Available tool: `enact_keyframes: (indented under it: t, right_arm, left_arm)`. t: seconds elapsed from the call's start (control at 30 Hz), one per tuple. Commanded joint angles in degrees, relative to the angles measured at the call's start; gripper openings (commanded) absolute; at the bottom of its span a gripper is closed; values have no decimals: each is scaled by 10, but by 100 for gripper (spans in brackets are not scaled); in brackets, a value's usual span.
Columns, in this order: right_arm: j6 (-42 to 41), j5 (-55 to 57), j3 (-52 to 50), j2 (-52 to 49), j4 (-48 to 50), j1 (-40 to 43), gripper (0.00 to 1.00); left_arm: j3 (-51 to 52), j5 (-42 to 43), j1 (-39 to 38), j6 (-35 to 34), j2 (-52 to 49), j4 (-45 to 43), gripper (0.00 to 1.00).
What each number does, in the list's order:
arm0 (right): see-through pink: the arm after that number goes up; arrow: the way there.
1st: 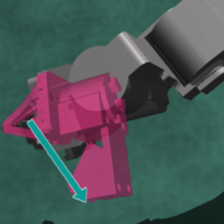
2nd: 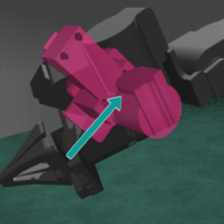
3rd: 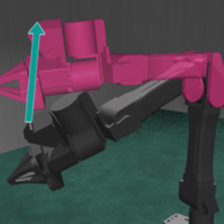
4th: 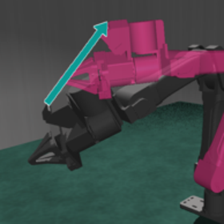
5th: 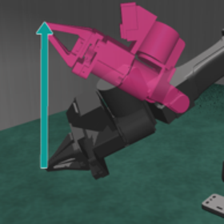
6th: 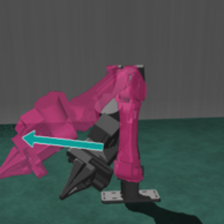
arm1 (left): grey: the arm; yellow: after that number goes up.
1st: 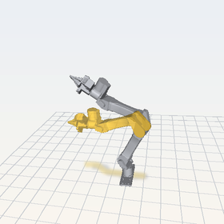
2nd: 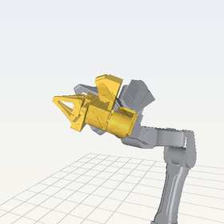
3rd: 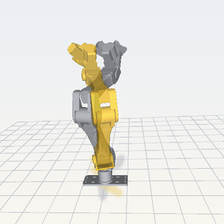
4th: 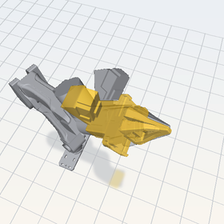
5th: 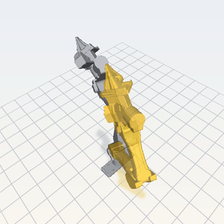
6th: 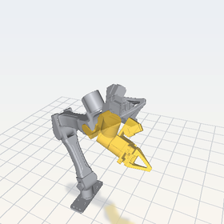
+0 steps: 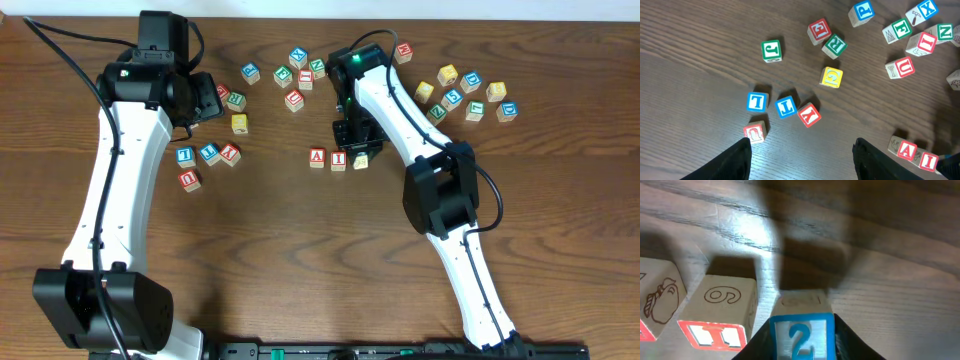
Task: Spell out AI2
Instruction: 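Carry the blue 2 block and set it right of the I block, then open the right gripper and lift away from the 2 block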
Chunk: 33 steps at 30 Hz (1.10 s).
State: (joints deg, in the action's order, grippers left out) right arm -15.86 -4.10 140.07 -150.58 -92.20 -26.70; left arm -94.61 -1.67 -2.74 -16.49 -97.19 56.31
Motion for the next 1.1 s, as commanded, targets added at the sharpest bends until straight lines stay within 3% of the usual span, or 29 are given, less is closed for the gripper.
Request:
enact_keyframes:
  t: [0.0, 0.53, 1.07]
  right_arm:
    - [3, 1, -1, -9, -5, 0, 34]
    - [23, 0, 27, 17, -23, 16, 35]
    - [59, -6, 29, 258, -24, 48, 40]
  left_arm:
    - [-12, -3, -1, -1, 0, -1, 64]
    - [-12, -3, -1, -1, 0, -1, 64]
    - [-12, 7, -1, -1, 7, 28, 64]
